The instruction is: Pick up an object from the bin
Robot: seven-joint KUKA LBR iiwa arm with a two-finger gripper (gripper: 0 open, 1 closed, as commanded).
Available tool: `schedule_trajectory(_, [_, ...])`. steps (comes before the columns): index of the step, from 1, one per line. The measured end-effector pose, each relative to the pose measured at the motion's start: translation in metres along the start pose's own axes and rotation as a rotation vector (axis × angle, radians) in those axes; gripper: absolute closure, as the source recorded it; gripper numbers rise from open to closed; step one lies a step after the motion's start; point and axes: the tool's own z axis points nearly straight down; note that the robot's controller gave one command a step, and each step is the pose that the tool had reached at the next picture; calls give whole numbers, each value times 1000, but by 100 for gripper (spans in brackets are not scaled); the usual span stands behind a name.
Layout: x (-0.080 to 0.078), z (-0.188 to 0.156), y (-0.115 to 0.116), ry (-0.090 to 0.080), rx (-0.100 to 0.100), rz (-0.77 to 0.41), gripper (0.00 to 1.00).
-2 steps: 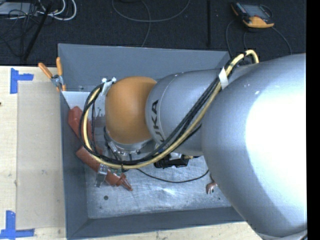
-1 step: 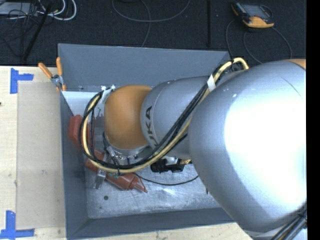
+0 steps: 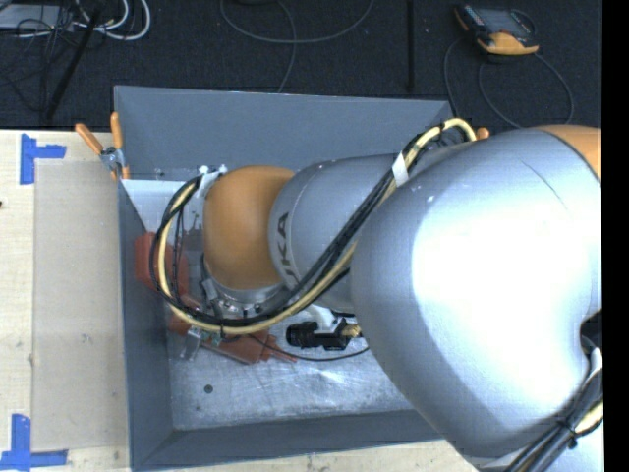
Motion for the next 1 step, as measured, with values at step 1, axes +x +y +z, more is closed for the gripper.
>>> schedule_trajectory(1, [0, 0, 0, 0, 0, 0, 100])
